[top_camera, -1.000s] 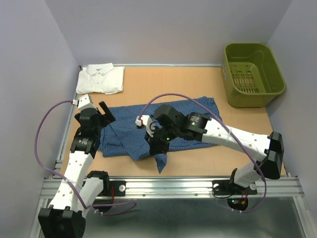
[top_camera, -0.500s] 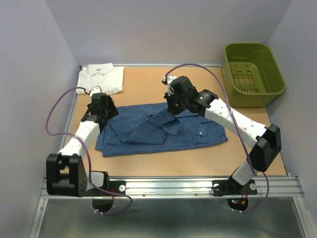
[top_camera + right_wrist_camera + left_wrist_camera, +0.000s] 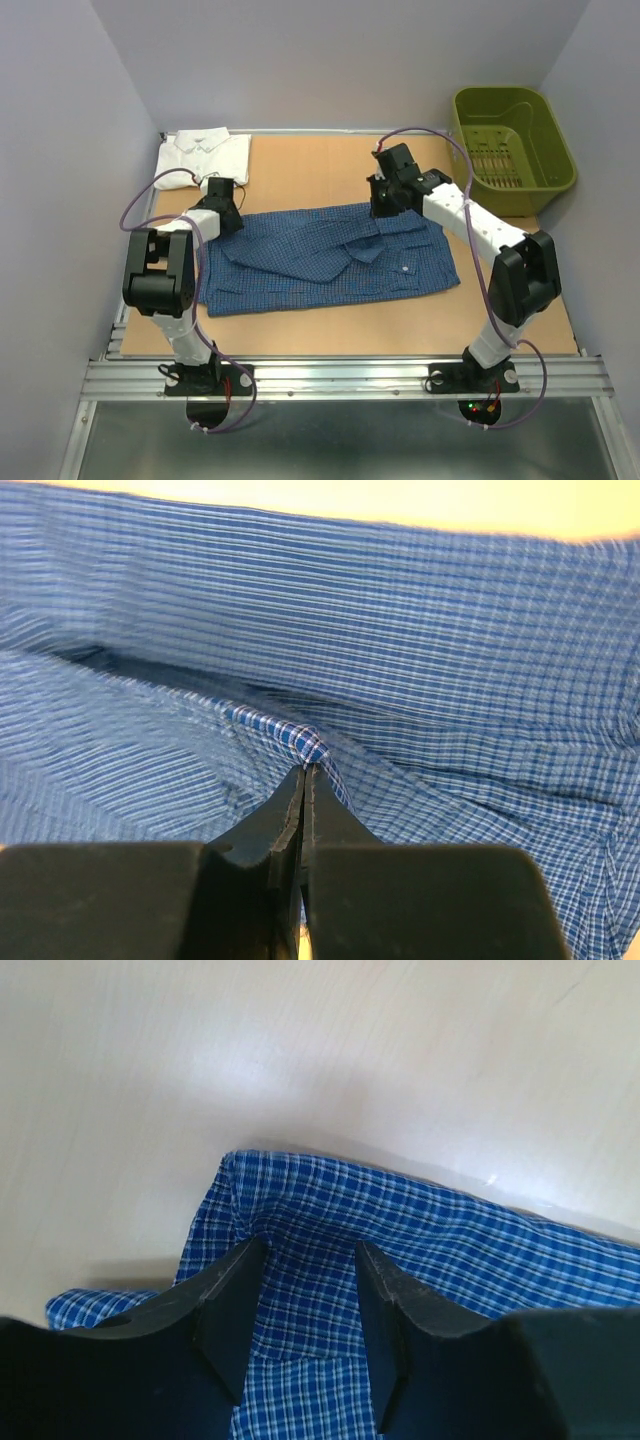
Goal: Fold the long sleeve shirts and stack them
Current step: Fold the shirt
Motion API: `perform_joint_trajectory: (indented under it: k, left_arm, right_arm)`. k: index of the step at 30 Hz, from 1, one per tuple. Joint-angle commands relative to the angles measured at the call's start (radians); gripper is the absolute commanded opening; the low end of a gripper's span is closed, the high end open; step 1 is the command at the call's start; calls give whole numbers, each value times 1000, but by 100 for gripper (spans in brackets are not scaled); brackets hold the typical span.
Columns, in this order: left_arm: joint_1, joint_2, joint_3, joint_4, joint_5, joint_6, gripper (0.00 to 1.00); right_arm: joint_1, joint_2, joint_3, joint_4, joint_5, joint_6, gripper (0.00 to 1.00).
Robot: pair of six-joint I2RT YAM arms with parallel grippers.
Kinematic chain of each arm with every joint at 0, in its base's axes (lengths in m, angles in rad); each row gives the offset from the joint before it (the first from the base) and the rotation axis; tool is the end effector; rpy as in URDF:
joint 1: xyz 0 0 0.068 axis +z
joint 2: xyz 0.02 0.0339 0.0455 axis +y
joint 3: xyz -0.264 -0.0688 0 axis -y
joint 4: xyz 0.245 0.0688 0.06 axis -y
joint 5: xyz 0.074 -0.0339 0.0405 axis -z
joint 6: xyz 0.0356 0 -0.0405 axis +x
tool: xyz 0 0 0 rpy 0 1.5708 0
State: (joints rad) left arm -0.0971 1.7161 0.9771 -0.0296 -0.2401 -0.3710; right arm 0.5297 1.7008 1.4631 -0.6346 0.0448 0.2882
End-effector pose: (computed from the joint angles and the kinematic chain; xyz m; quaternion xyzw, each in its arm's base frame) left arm 0.3569 -0.0263 0.1786 -0.1711 0.8991 0.0174 0.4026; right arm 0.3261 0.1891 0.2920 -0.1055 0.9335 0.1167 0.3223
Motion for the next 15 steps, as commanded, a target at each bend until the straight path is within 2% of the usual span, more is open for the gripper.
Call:
perform_joint_trajectory:
  k: [1,11,15]
  left_arm:
    - [-4,25,49,23,-41,3,52]
    - [-4,45,48,20,-80,-5,52]
    - [-4,19,44,22,-90,-9,53]
  right_arm:
    - [-54,25,-49,35,3,63,1]
    - [-174,71,-98,35,10,103,1]
    - [-180,115,-60,38,23,98,10]
